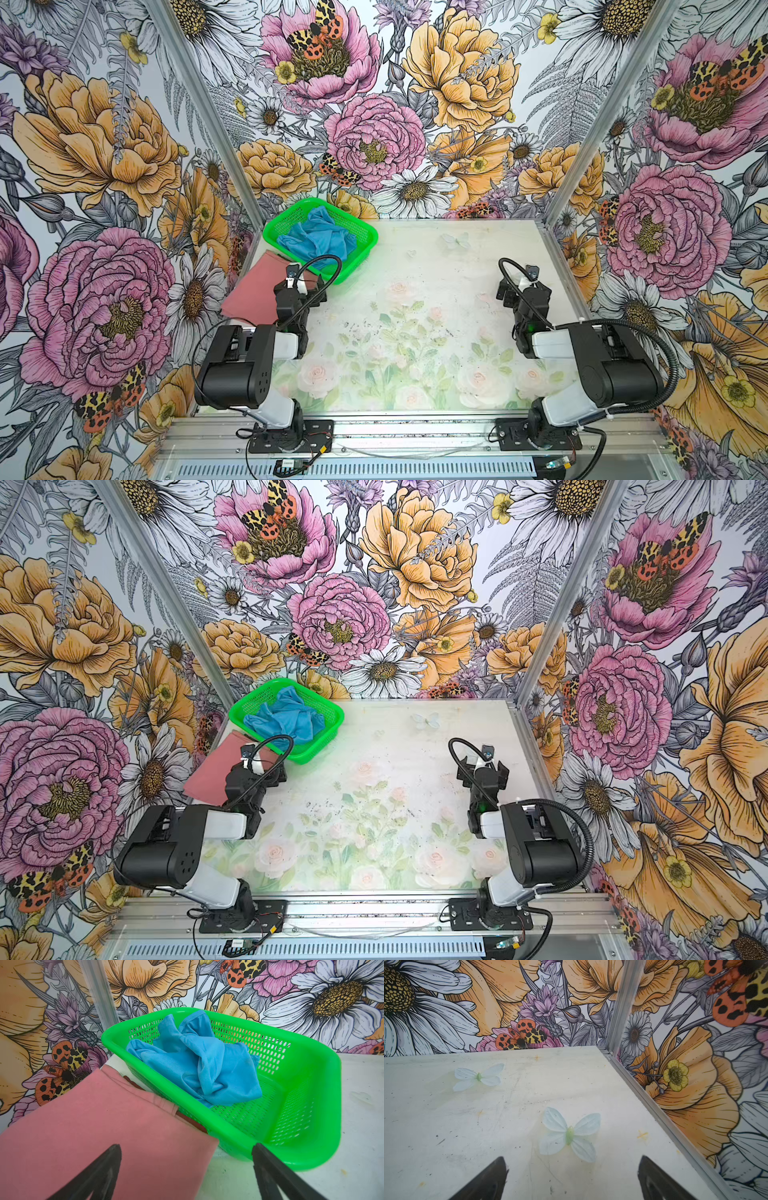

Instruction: Fold and stack the t-shirts

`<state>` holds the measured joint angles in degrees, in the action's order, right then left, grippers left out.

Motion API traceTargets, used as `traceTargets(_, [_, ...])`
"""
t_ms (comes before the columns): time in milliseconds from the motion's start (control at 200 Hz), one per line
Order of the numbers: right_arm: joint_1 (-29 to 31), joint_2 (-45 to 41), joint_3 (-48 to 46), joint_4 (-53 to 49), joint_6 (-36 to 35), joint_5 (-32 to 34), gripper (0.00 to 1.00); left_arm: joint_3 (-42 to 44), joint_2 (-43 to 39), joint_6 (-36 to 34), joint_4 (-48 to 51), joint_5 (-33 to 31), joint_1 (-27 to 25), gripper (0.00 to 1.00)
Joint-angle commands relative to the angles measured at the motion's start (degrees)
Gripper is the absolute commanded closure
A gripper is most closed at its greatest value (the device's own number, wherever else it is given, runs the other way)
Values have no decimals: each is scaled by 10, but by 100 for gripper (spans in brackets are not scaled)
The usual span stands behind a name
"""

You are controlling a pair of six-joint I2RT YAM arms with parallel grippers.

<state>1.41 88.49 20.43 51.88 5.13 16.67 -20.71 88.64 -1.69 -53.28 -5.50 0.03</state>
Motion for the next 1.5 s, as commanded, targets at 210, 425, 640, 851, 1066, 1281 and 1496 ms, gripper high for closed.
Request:
traceTargets(210, [-4, -3, 10, 3, 7, -8, 0, -11, 0, 7, 3, 11, 4, 1])
traceTargets(425, [-4, -3, 11, 3, 7, -9, 1, -11, 0, 17, 1, 32, 16, 1])
traceTargets(640, [-5, -3, 10, 3, 7, -8, 1, -11, 1, 17, 1, 30, 15, 1])
traceTargets(851, [-4, -3, 10, 3, 6, -8, 1, -16, -13, 11, 19, -70, -16, 1])
traceTargets(1066, [-5, -3, 11, 3, 6, -9, 0, 20, -30, 6, -41, -158, -43, 1])
traceTargets(1281, [-4, -3, 11, 3, 6, -8, 0, 13, -32, 5, -28, -167, -45, 1])
traceTargets(1496, [-5, -4, 9, 6, 7, -8, 0, -57, -143, 27, 164, -363, -97, 1])
